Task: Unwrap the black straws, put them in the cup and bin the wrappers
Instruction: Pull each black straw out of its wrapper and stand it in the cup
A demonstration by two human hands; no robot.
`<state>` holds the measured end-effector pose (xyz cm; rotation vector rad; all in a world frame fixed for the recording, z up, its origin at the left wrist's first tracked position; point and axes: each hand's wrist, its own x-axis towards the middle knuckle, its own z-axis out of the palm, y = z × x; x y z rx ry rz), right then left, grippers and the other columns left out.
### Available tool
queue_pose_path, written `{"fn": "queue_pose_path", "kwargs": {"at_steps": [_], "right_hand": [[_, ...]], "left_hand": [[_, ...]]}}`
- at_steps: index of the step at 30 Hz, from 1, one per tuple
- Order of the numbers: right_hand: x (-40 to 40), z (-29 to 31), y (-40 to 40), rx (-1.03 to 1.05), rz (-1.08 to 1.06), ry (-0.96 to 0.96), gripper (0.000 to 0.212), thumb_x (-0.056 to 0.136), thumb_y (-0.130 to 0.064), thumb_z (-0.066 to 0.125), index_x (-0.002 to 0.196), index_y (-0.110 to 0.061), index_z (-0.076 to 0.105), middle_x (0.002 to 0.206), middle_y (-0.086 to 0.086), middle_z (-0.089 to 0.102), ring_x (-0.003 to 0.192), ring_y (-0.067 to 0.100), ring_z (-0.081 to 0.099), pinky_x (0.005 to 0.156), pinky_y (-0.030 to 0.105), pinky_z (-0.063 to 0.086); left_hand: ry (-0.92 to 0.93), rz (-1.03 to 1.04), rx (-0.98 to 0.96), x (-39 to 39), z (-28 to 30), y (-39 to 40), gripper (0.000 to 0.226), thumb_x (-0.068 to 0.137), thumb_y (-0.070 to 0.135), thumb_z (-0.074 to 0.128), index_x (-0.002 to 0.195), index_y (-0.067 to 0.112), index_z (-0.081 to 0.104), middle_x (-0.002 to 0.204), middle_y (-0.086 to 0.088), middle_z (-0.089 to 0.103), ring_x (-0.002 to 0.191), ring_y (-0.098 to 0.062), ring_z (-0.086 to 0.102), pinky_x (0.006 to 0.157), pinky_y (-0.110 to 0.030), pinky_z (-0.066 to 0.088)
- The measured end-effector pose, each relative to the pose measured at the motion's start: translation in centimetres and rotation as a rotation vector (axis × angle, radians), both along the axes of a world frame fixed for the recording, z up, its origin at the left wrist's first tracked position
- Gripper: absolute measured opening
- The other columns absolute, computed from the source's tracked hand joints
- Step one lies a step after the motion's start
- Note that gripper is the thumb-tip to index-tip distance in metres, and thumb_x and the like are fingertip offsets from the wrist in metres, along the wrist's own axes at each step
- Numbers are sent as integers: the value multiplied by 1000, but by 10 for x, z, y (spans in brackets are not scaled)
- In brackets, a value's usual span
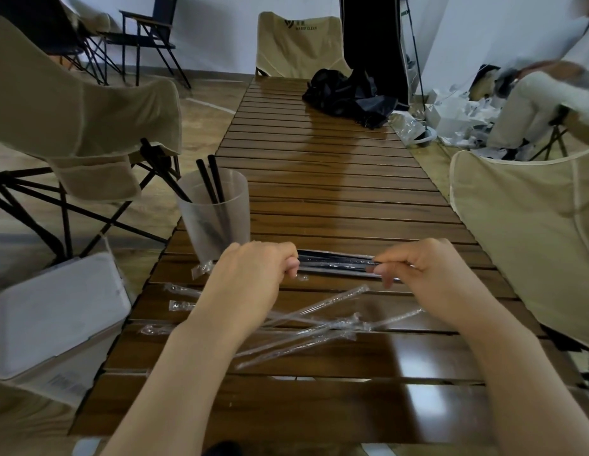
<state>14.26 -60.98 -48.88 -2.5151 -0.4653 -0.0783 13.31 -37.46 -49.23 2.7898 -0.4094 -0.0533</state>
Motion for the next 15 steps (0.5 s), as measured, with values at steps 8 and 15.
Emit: {"fn": "queue_pose_path", "kwargs": {"at_steps": [8,15], "right_hand": [[-4,11,4,41,17,-25,47,88,-11,63,54,-42,56,50,-26,56,50,-2,52,51,7,36],[-6,8,1,120,12,79,21,88,-26,63,82,-45,69,81,-20,72,84,-9,63,77,4,44]], "left_hand": [[-204,-20,-78,-6,-3,-5,18,99,18,44,92,18,60,73,-1,58,75,-26,60,67,-36,45],[-42,22,-167,-6,9,10,26,102,28,40,86,28,60,75,4,63,74,-7,59,66,-13,40]]}}
